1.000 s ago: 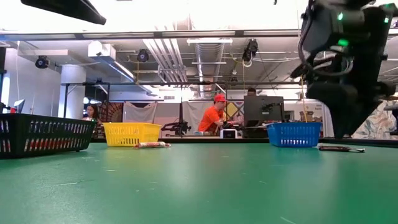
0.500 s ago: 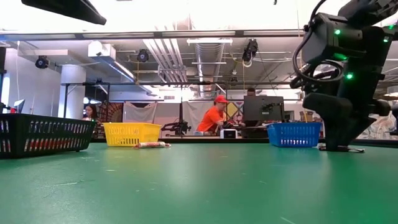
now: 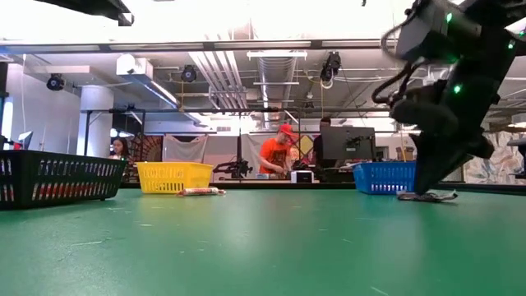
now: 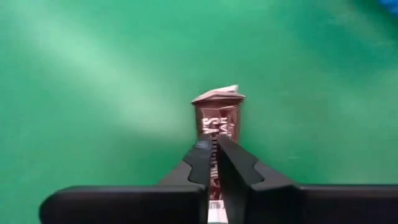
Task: Sort candy by brand, put in halloween buckets
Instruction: Put the brown chocolate into the yellow bin
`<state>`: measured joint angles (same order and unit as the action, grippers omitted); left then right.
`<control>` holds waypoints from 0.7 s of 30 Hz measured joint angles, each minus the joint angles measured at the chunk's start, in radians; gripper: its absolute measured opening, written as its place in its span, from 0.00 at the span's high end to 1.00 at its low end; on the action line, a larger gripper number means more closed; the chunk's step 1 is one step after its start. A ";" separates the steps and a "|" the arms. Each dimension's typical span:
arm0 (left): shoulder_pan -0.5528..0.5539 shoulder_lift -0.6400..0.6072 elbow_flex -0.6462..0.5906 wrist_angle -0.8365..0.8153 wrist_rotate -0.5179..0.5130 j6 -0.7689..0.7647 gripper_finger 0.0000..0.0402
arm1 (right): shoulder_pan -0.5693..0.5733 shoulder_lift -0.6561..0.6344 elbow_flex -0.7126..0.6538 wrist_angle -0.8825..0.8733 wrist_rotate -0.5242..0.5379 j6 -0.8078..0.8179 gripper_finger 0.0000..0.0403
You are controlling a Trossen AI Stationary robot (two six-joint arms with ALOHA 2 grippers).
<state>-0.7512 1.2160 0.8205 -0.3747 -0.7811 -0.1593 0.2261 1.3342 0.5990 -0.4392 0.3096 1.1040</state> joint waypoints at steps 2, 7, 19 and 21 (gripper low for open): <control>0.006 0.000 -0.023 0.077 0.018 0.055 0.81 | 0.014 -0.012 -0.001 0.059 -0.014 -0.027 0.98; 0.049 0.000 -0.084 0.236 0.097 0.135 0.81 | 0.046 -0.018 -0.001 0.223 0.025 -0.092 0.98; 0.219 0.035 -0.169 0.462 0.307 0.165 0.81 | 0.138 0.005 0.004 0.274 -0.012 0.129 0.98; 0.262 0.071 -0.174 0.515 0.377 0.179 0.81 | 0.169 0.005 0.004 0.247 -0.030 0.212 0.98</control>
<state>-0.4893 1.2868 0.6469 0.1406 -0.4039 0.0195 0.3954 1.3388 0.6029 -0.1920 0.2793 1.3161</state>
